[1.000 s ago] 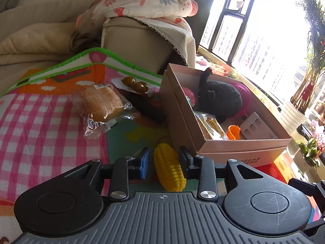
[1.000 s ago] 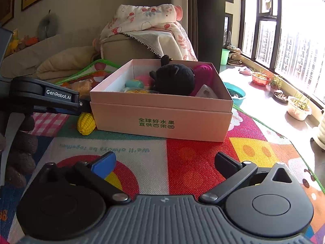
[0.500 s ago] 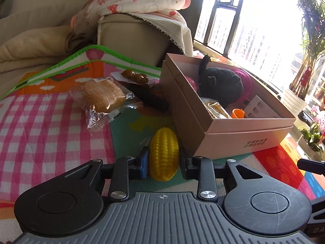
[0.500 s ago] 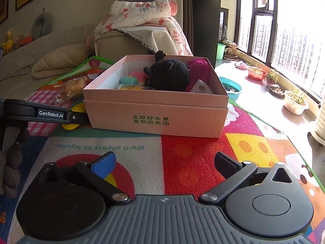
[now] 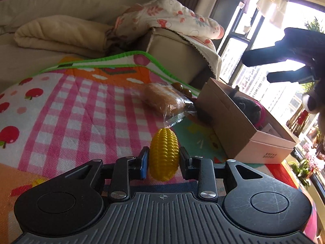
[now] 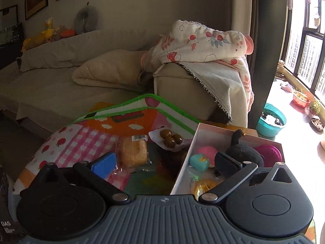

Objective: Organize objects
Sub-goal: 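Move the right gripper over the brown nuts while the left gripper holds the corn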

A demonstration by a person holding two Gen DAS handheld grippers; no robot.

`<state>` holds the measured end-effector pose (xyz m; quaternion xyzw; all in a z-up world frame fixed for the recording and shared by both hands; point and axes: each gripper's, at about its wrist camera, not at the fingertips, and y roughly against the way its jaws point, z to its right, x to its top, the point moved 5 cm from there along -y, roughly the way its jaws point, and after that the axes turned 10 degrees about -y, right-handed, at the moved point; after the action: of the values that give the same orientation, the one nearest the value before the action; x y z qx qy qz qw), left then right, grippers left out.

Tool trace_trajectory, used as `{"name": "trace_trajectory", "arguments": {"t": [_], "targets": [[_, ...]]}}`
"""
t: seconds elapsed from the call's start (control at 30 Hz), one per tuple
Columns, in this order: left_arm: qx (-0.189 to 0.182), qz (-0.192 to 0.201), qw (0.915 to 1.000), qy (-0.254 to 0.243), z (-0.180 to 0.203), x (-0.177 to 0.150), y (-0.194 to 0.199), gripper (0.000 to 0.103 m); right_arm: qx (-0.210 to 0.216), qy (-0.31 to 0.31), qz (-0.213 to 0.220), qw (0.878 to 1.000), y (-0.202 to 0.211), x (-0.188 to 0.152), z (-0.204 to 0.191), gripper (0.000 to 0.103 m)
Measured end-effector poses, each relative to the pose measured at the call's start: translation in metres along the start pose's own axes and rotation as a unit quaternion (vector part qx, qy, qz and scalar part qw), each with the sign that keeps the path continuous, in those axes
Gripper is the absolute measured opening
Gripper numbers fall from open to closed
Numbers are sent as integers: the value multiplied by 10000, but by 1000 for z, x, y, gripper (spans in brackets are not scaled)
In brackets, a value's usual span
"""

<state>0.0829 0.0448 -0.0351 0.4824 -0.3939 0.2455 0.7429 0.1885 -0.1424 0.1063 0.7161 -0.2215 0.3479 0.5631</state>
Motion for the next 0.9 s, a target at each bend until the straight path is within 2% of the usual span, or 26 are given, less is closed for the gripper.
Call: {"name": "trace_trajectory", "arguments": {"t": [0.1, 0.17, 0.2, 0.3, 0.37, 0.4, 0.53, 0.63, 0.8, 0.9], "targets": [[-128, 36, 9998, 165, -4, 0, 0, 34, -401, 166, -266, 9987, -68, 33, -20, 103], [-213, 34, 9993, 296, -8, 0, -1, 34, -655, -64, -726, 9952, -118, 43, -20, 88], [-259, 39, 9990, 369, -9, -1, 0, 34, -761, -206, -947, 9924, -140, 44, -18, 85], [-319, 35, 9984, 471, -12, -2, 0, 34, -1332, -292, -1220, 9831, -190, 40, -11, 73], [-318, 44, 9984, 474, -12, -2, 1, 34, -1668, -188, -1373, 9762, -207, 33, -6, 48], [-295, 57, 9984, 471, -12, -2, 2, 34, -1680, -248, -1483, 9743, -211, 30, -3, 44], [-19, 172, 9985, 519, -19, 0, 8, 34, -1531, -418, -1627, 9738, -194, 20, 3, 37], [222, 274, 9978, 568, -28, 2, 12, 34, -1195, -539, -1959, 9718, -172, 1, 2, 33], [187, 236, 9967, 748, -34, 2, 12, 34, -583, -422, -2218, 9724, -124, -39, -16, 34], [175, 248, 9967, 748, -37, 3, 9, 34, -311, -119, -2048, 9782, -89, -58, -28, 34]]}}
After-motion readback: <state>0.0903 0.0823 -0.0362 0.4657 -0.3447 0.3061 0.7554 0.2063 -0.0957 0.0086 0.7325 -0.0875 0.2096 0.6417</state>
